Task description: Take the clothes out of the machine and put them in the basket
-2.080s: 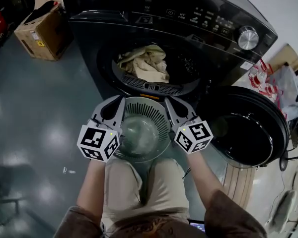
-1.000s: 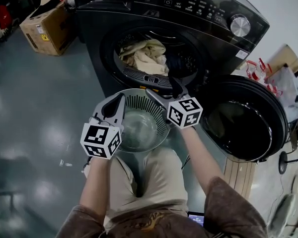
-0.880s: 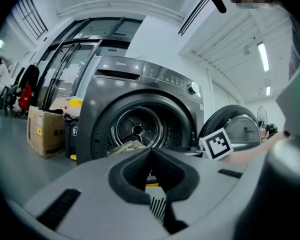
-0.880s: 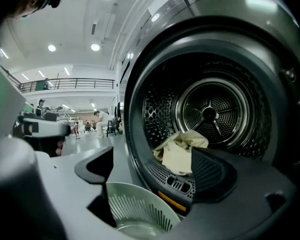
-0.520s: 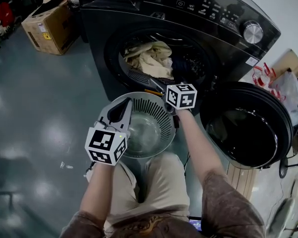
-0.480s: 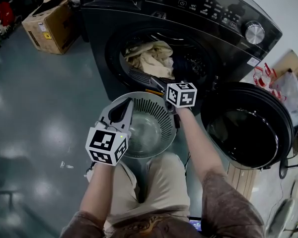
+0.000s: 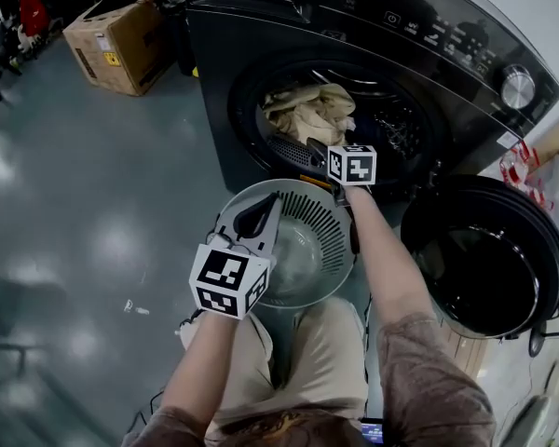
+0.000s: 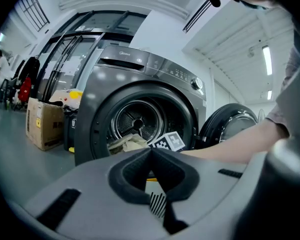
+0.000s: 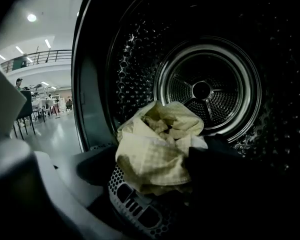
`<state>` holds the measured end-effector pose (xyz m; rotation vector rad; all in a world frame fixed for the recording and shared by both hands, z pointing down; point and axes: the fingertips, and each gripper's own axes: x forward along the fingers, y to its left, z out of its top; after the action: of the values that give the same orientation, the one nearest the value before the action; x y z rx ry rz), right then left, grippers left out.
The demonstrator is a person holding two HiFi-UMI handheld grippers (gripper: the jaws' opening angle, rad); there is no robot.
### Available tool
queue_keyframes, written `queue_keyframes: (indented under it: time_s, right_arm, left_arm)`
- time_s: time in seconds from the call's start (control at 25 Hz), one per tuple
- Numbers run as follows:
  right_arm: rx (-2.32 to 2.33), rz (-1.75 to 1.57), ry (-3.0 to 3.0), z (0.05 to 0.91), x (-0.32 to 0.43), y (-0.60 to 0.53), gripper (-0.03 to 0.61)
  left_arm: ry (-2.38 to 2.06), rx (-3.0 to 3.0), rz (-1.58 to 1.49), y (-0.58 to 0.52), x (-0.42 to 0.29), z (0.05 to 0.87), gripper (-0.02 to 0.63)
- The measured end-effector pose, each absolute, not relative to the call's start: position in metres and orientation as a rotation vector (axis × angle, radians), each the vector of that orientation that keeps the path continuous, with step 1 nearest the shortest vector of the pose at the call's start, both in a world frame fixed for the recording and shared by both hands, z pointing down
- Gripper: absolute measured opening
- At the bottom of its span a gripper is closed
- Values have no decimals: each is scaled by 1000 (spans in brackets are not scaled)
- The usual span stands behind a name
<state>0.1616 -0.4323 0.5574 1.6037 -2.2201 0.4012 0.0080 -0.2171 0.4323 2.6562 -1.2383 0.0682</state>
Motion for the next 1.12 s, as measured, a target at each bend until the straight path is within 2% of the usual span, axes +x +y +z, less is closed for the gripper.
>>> queue_keyframes:
  time_s: [0.2,0.28,0.32,0.36,0.44,0.48,0.56,0.72,1.12]
  right_arm:
    - [1610,376,-2121,568,165,-441,407]
    - [1615,348,-2098,567,166,-441,361]
    - [1614,336,-2097,567,167,-440,325]
    - [1612,330,-2103,566,166,-438,252]
    - [1601,332,-2135,564,161,-434,158]
    - [1593,337,-2151,562,158,-431,120]
    - [1579,332,-2169,558,153,-425,88]
    - [1554,296,-2216,540,148,-410,55]
    - [1503,260,-2356,498,138,-335,46]
  left_arm:
    - [-1213,2649,94,-220,9,436,3]
    - [-1205,2643,92,-221,9,437,3]
    - [-1200,2641,89,-222,10,437,3]
    - [-1195,2640,87,-221,11,437,3]
    - [-1187,2641,87,-220,13,438,3]
    - [-1184,2642,86,-220,14,438,3]
    - [-1178,2639,75,-218,15,437,3]
    - [-1187,2640,79,-216,13,437,3]
    - [-1205,2656,111,-216,14,439,3]
